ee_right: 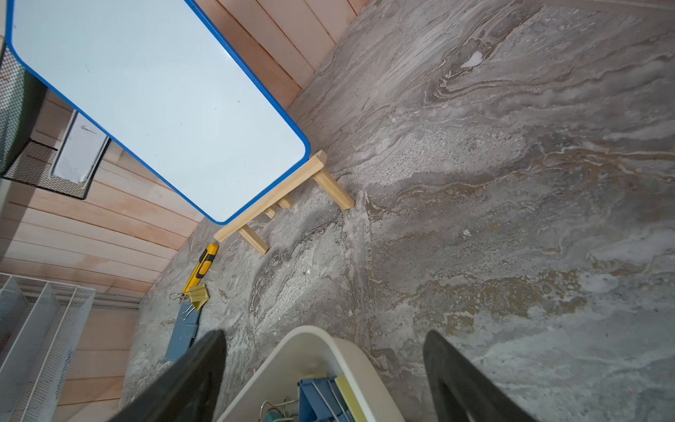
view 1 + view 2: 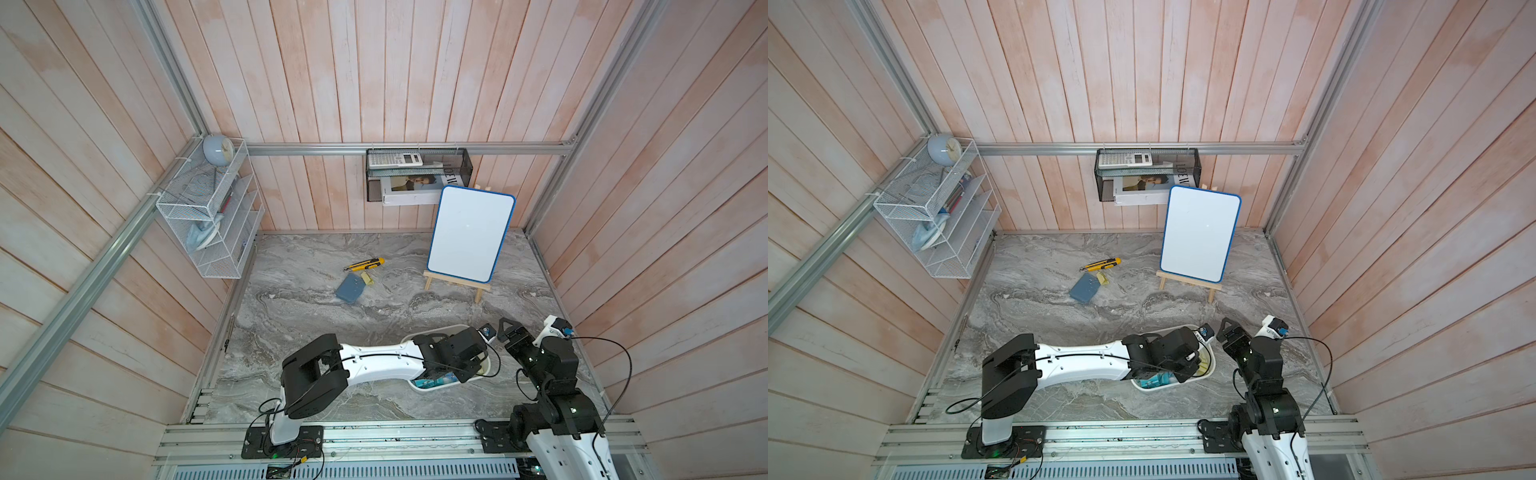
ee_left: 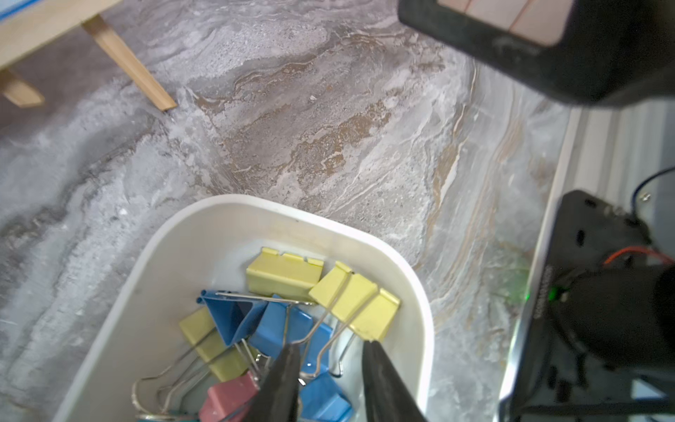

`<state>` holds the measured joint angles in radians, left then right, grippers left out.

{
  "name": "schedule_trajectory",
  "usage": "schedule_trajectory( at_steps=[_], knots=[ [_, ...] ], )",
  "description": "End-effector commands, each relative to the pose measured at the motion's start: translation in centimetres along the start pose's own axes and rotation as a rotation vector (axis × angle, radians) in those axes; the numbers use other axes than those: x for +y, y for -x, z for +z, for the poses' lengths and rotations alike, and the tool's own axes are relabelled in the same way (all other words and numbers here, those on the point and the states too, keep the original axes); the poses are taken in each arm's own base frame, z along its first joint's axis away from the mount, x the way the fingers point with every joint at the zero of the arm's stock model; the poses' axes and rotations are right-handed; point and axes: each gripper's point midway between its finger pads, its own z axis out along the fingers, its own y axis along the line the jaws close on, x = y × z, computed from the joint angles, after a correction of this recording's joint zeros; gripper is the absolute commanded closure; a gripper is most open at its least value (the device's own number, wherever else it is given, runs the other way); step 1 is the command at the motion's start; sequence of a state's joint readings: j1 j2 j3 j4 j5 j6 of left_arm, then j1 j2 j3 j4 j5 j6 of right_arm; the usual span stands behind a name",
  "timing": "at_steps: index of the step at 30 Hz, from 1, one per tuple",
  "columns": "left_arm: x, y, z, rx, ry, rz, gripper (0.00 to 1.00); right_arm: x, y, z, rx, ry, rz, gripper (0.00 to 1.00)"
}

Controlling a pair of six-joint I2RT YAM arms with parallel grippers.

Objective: Put the binder clips in the storage box
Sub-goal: Place the binder clip in the storage box, then pick up the binder clip at the center of the board.

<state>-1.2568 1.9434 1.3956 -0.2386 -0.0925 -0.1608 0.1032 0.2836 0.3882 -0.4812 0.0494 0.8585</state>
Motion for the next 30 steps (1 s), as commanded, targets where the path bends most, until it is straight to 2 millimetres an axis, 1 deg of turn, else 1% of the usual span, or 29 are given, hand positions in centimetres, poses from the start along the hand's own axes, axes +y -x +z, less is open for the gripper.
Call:
schedule_trajectory(
  at_steps=[1,2,4,5,6,7,9,10,11,12,14,17,19,21,22,25,30],
  knots=[
    [0.3,2.0,-1.9,-0.087,-0.025,-0.051,0.54,0.4,0.6,-0.4,-0.007,-0.007,-0.023,0.12],
    [0.6,2.3,-2.5,-0.099,-0.017,-0.06,0.53,0.7,0.7,-0.4,-0.008,0.003,-0.023,0.13],
    [2.0,3.3,-4.2,-0.149,-0.001,-0.102,0.51,1.3,0.8,-0.4,-0.01,0.03,-0.026,0.13],
    [2.8,4.1,-5.2,-0.186,0.0,-0.138,0.5,1.6,0.8,-0.4,-0.007,0.041,-0.028,0.13],
    [4.3,4.8,-6.4,-0.228,0.007,-0.193,0.5,1.9,0.8,-0.4,-0.001,0.056,-0.031,0.14],
    [6.3,5.6,-7.7,-0.269,0.024,-0.256,0.49,2.3,0.8,-0.3,0.005,0.073,-0.035,0.15],
    [10.6,6.5,-10.2,-0.326,0.074,-0.364,0.48,3.4,0.5,0.0,0.034,0.124,-0.046,0.15],
    [13.3,6.5,-11.4,-0.339,0.12,-0.409,0.48,4.2,0.2,0.1,0.057,0.155,-0.049,0.16],
    [16.5,6.4,-12.9,-0.351,0.184,-0.456,0.48,4.8,-0.3,0.4,0.086,0.182,-0.053,0.16],
    [18.6,6.1,-13.9,-0.357,0.232,-0.481,0.48,5.3,-0.8,0.7,0.109,0.203,-0.058,0.16],
    [23.5,5.0,-16.4,-0.381,0.34,-0.536,0.48,6.7,-2.2,1.3,0.157,0.245,-0.097,0.16],
    [30.0,2.6,-18.7,-0.397,0.436,-0.673,0.48,8.9,-4.6,1.6,0.196,0.28,-0.225,0.16],
    [33.4,0.7,-19.5,-0.403,0.453,-0.766,0.48,10.0,-6.4,1.8,0.217,0.291,-0.311,0.15],
    [35.7,-1.0,-19.9,-0.425,0.441,-0.837,0.47,10.6,-7.6,2.2,0.236,0.298,-0.352,0.14],
    [36.6,-1.5,-19.9,-0.436,0.427,-0.855,0.45,10.8,-8.1,2.5,0.251,0.3,-0.353,0.14],
    [38.2,-3.0,-18.9,-0.394,0.422,-0.872,0.42,11.2,-9.2,3.1,0.293,0.31,-0.341,0.14],
    [39.9,-5.2,-16.7,-0.35,0.446,-0.922,0.41,11.1,-9.4,3.4,0.311,0.274,-0.309,0.14]
  ],
)
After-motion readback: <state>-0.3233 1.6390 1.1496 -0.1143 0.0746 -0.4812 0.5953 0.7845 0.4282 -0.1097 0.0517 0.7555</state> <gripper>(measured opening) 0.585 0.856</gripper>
